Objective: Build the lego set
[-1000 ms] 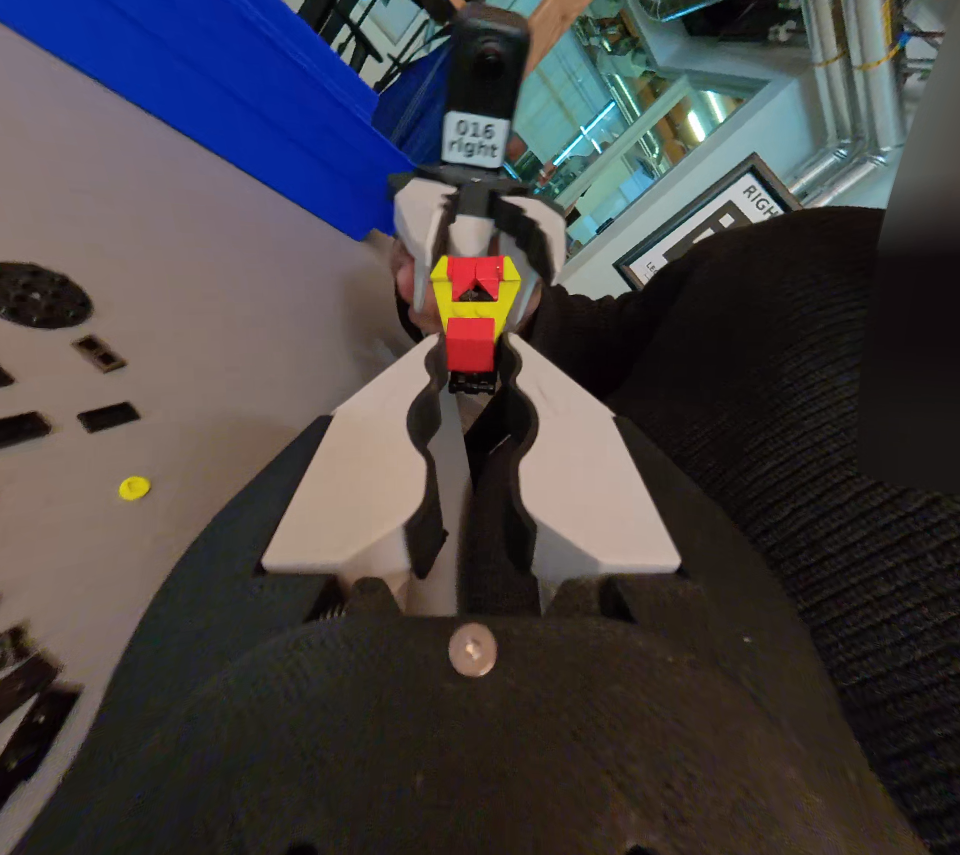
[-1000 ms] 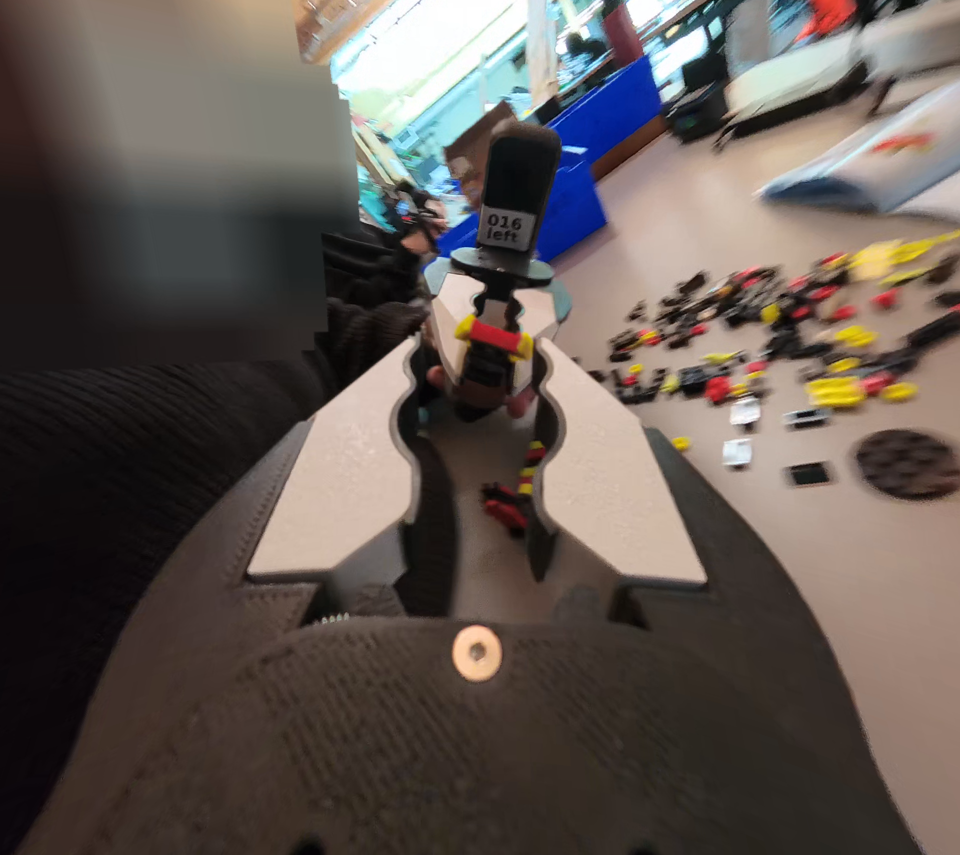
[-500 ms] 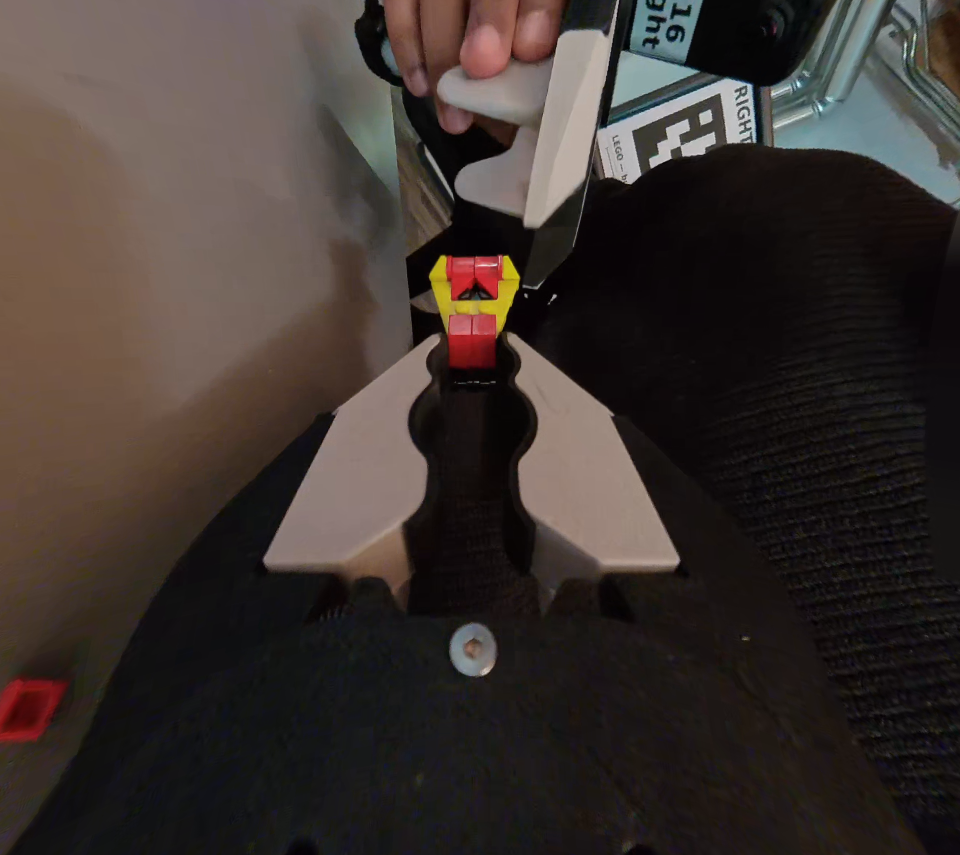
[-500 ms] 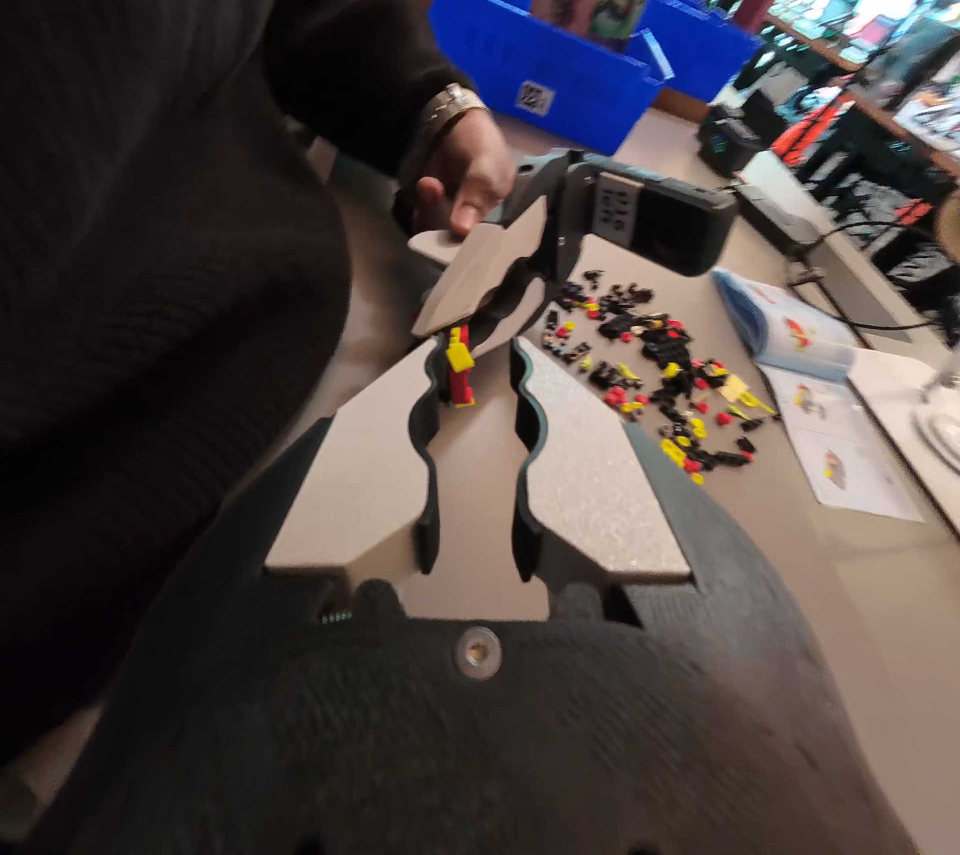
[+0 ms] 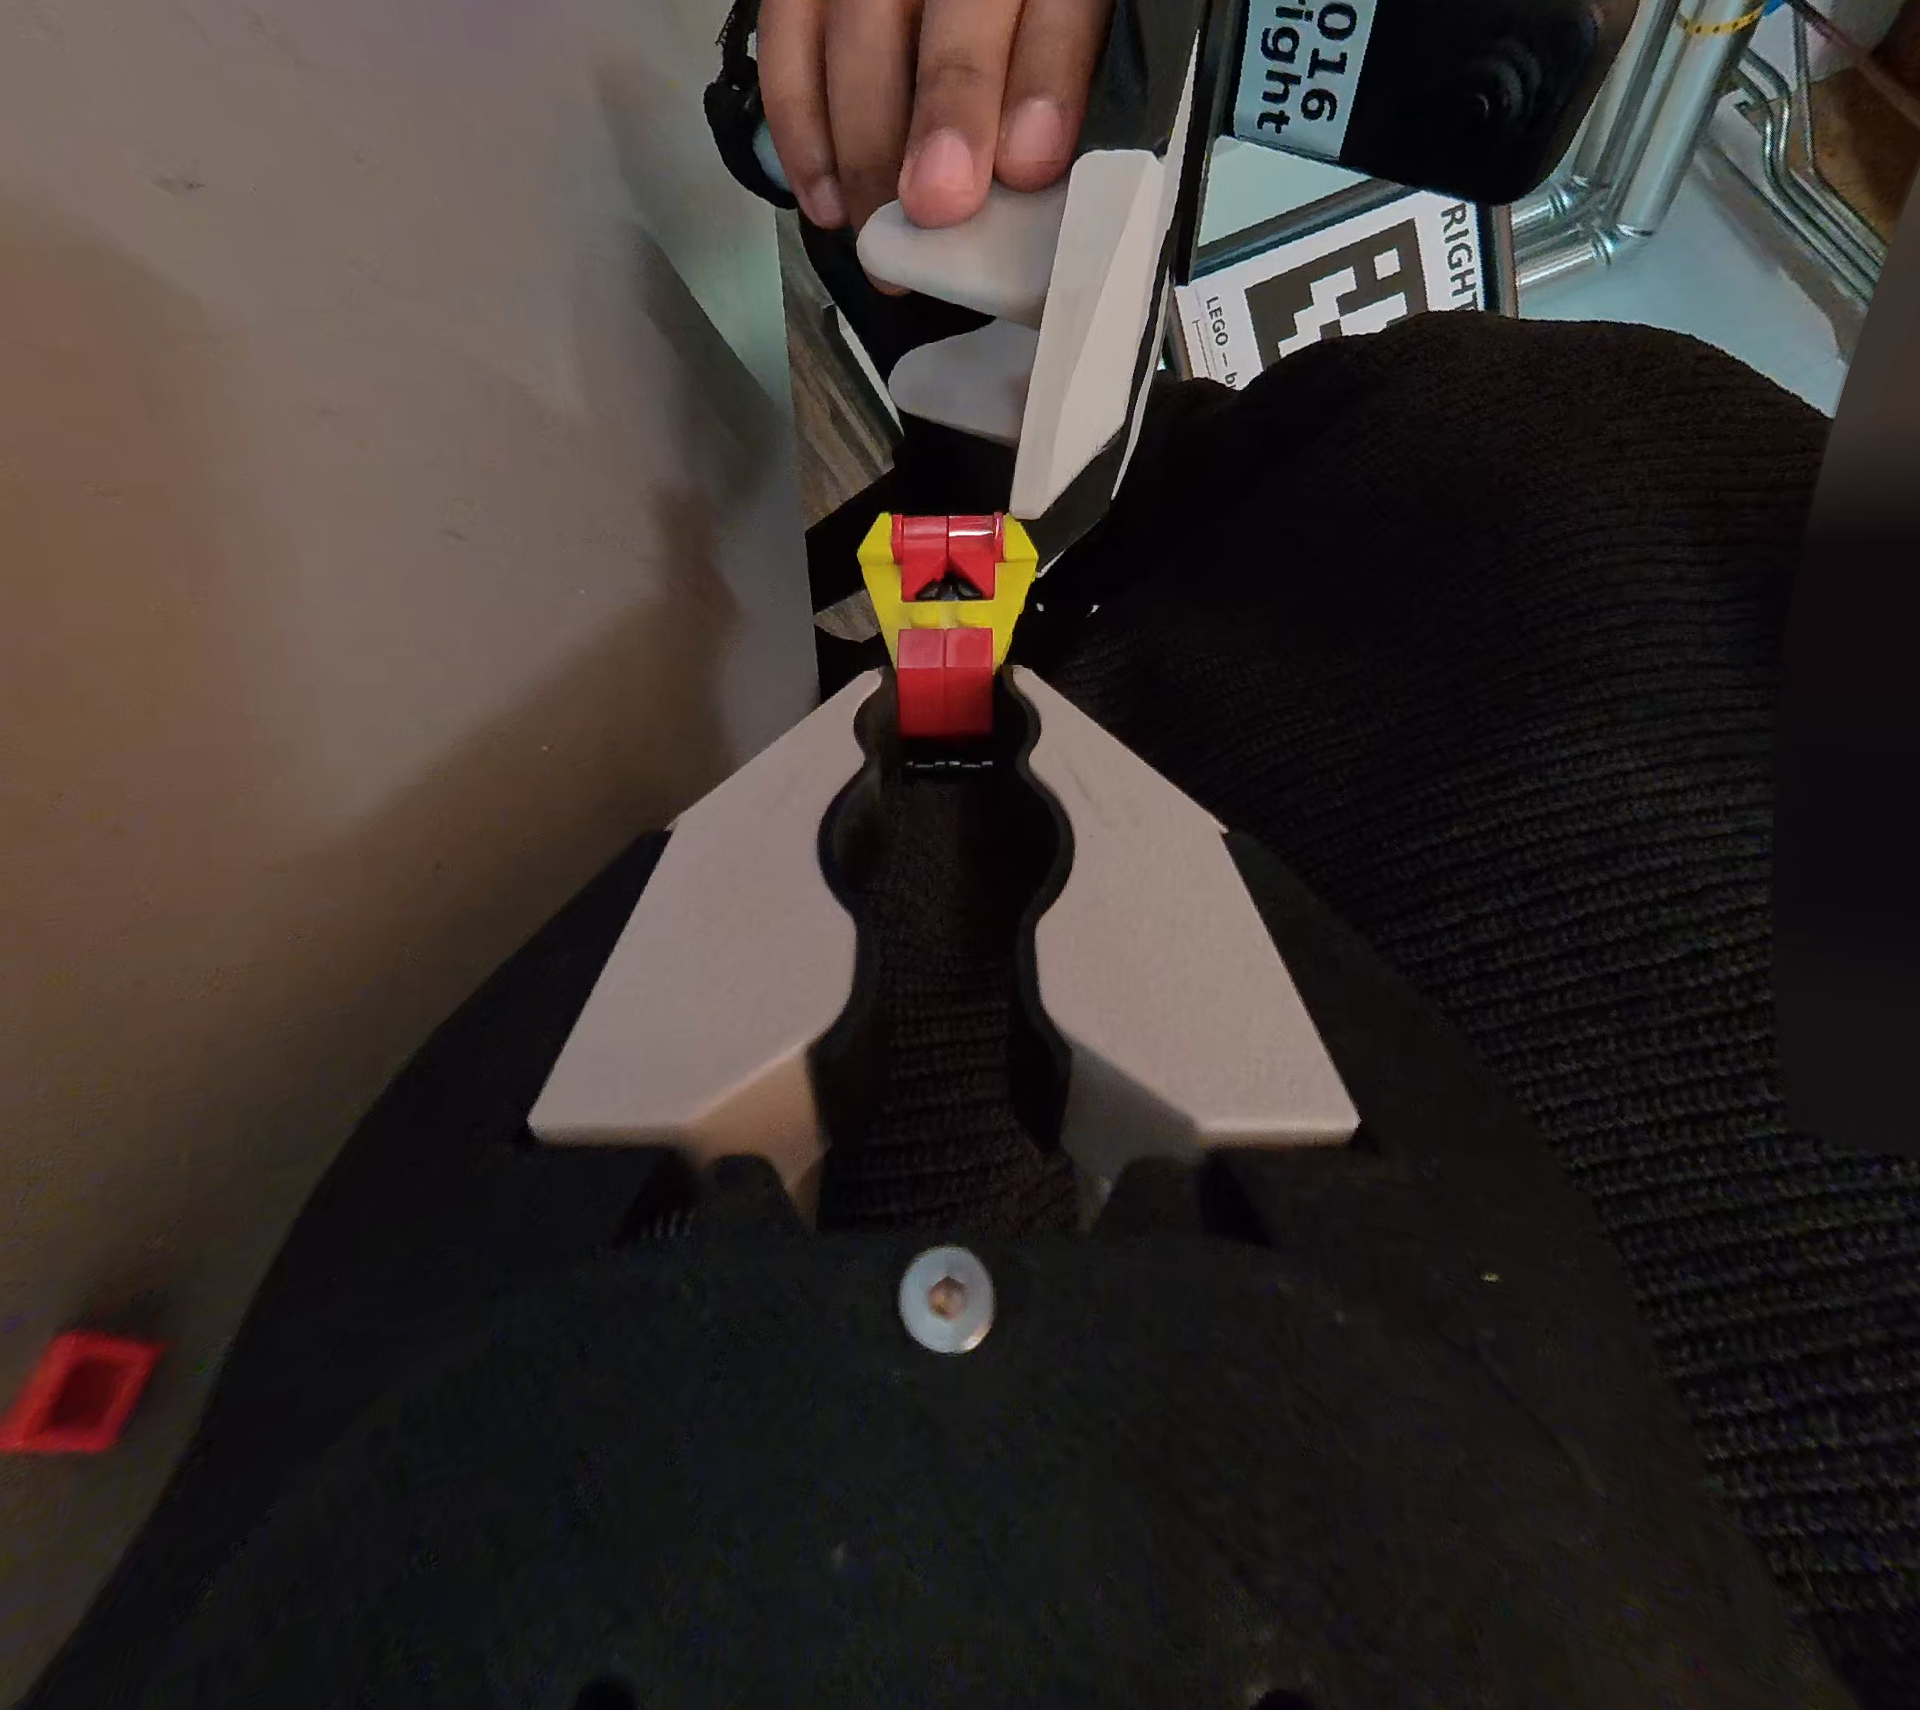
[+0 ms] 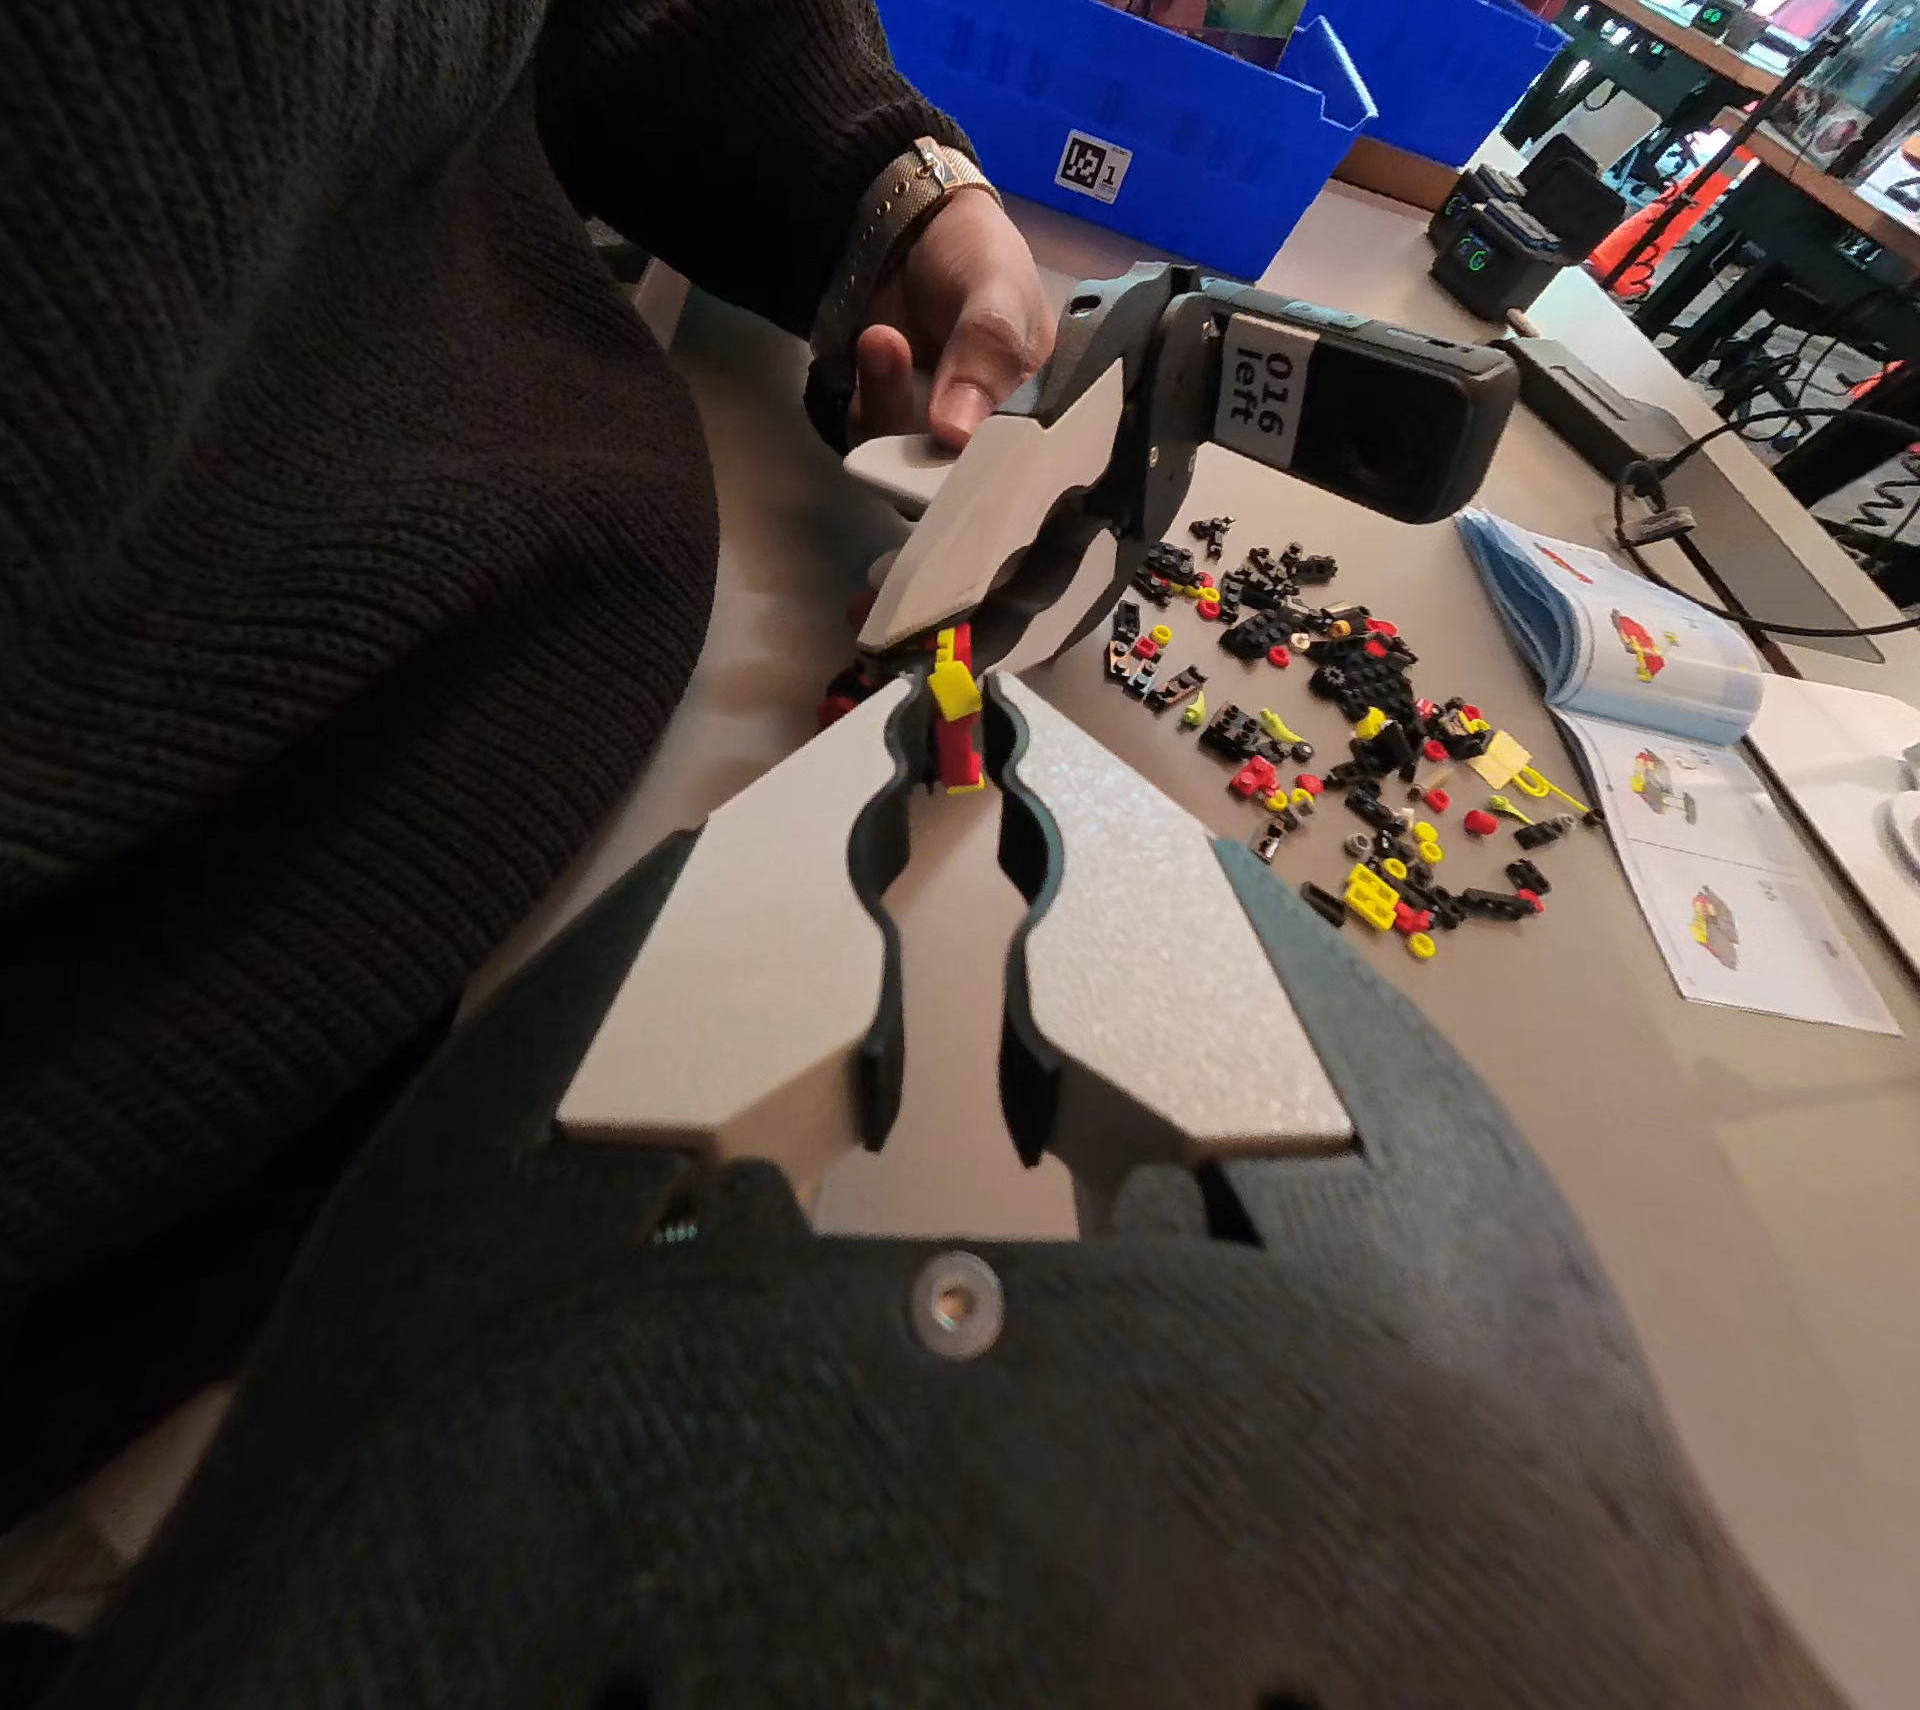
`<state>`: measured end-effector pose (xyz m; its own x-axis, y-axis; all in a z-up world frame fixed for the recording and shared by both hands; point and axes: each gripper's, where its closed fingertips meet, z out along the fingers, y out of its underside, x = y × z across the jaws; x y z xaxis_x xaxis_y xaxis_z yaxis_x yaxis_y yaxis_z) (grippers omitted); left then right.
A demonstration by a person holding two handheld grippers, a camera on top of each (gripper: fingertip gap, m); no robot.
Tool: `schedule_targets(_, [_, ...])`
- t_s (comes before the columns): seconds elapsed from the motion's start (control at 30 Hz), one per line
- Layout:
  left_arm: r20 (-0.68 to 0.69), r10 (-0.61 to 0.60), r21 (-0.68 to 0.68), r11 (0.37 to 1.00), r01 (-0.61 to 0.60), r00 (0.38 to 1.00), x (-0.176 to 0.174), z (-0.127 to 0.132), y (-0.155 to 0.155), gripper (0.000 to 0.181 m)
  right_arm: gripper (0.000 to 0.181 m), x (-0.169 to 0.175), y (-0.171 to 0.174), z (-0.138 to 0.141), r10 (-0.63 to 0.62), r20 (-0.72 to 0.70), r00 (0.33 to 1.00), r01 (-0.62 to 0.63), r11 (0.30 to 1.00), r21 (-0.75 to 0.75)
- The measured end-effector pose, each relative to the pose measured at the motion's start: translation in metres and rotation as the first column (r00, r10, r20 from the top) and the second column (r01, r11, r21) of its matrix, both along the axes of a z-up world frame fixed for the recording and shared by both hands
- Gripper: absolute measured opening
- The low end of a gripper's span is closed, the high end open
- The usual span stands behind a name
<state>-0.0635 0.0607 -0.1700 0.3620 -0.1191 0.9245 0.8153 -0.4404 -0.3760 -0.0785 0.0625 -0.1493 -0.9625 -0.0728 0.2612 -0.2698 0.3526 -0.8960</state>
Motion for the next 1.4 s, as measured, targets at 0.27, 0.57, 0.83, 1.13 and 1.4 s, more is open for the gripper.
schedule_targets(0.27, [-0.008,0.000,-0.003,1.000,0.000,1.000,0.001,0.000,0.000,0.014,0.008,0.001,0.000,-0.003,-0.001,-0.007,1.000,0.002,1.000,0.021])
schedule_targets(0.57, [0.009,0.097,-0.001,0.995,-0.097,0.995,-0.014,-0.001,0.003,0.015,0.007,-0.017,0.001,-0.005,-0.114,-0.018,0.993,0.115,0.992,0.048])
schedule_targets(0.83, [0.055,0.183,0.025,0.983,-0.184,0.982,-0.027,0.004,0.005,0.014,0.007,-0.031,0.001,0.000,-0.210,-0.019,0.977,0.211,0.977,0.030])
schedule_targets(1.13, [-0.005,0.230,0.041,0.972,-0.230,0.973,-0.037,0.007,0.003,0.015,0.037,-0.038,0.002,0.008,-0.237,0.030,0.971,0.238,0.971,-0.031])
schedule_targets(1.4, [-0.128,0.235,0.056,0.972,-0.230,0.964,-0.038,0.010,0.002,0.014,0.042,-0.042,0.008,0.018,-0.233,0.168,0.958,0.253,0.962,-0.106])
